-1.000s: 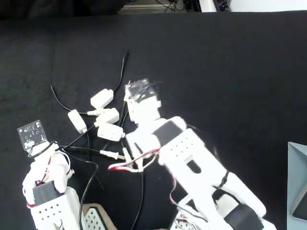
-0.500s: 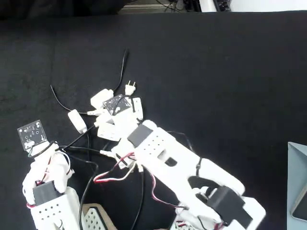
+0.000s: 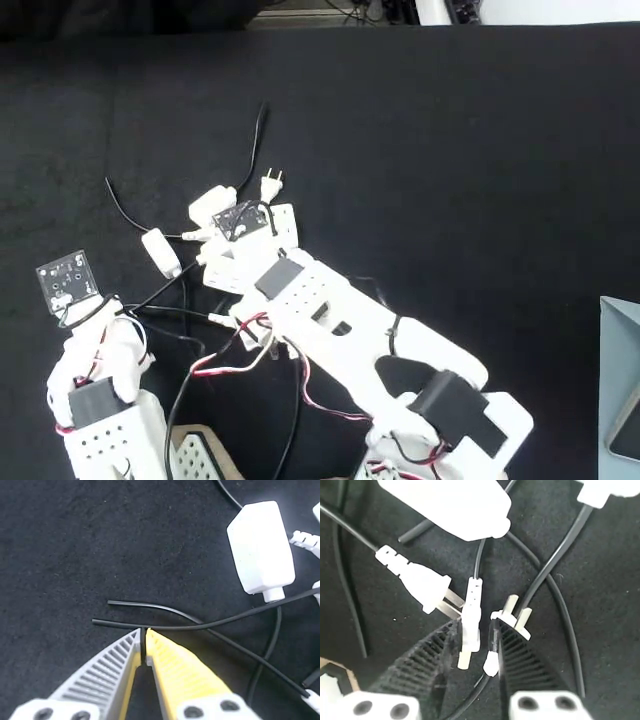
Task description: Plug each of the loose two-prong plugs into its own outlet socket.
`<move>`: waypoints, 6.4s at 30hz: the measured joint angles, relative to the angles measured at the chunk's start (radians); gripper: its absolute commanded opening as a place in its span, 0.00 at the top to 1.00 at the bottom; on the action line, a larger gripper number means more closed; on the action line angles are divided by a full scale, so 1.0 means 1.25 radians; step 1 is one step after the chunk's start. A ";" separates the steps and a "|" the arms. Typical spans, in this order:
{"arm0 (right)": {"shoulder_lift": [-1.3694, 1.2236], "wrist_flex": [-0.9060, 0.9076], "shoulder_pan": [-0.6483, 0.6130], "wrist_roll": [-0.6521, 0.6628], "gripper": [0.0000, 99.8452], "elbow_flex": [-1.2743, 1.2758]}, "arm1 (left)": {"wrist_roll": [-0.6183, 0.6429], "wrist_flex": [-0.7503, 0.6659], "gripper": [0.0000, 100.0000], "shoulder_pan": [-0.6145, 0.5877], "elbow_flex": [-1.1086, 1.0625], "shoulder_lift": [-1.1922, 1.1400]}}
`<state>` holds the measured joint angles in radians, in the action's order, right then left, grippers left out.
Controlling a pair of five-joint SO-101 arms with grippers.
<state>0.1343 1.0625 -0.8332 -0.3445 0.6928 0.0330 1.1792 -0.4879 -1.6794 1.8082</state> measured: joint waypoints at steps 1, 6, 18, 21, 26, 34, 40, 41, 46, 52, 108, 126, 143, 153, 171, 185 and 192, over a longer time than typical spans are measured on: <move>-0.001 0.000 0.000 -0.001 0.89 0.000 | 0.000 0.000 0.96 0.000 0.000 0.000; -0.010 0.000 0.000 -0.007 0.89 0.000 | 0.000 0.000 0.96 0.000 0.000 0.000; -0.014 0.000 -0.047 -0.037 0.89 0.000 | 0.000 0.000 0.96 0.000 0.000 0.000; -0.014 0.000 -0.050 -0.037 0.89 0.000 | 0.000 0.000 0.96 0.000 0.000 0.000; -0.014 -0.002 -0.050 -0.037 0.89 0.006 | 0.000 0.000 0.96 0.000 0.000 0.000; -0.096 0.004 -0.018 -0.037 0.89 -0.015 | 0.000 0.000 0.96 0.000 0.000 0.000; -0.150 0.074 -0.014 -0.037 0.89 -0.093 | 0.000 0.000 0.96 0.000 0.000 0.000; -0.152 0.085 -0.014 -0.037 0.89 -0.102 | 0.000 0.000 0.96 0.000 0.000 0.000; -0.172 0.102 -0.006 -0.037 0.89 -0.129 | 0.000 0.000 0.96 0.000 0.000 0.000; -0.205 0.103 -0.006 -0.037 0.89 -0.153 | 0.000 0.000 0.96 0.000 0.000 0.000; 0.486 0.309 0.075 0.027 0.99 -0.082 | 0.001 0.000 0.96 0.034 0.231 0.002; 1.107 -0.119 0.075 0.261 0.99 0.377 | 0.005 -0.435 0.96 0.437 0.151 0.001; 1.154 -0.137 0.009 0.295 0.99 0.484 | 0.005 -0.588 0.96 0.632 0.098 0.001; 0.988 -0.130 0.032 0.295 0.99 0.464 | -0.130 -0.496 0.96 0.740 0.130 0.001; 0.843 -0.130 0.060 0.295 0.99 0.396 | -0.167 -0.302 0.96 0.784 0.227 0.001; 0.843 -0.056 0.060 0.295 0.99 0.336 | -0.169 -0.302 0.96 0.651 0.227 0.001; 0.843 -0.055 -0.026 0.295 0.99 0.336 | -0.171 -0.302 0.96 0.669 0.227 0.001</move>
<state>1.1884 0.9935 -0.8654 0.0238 1.1132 -0.1803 0.8017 0.3483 -1.3955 1.8098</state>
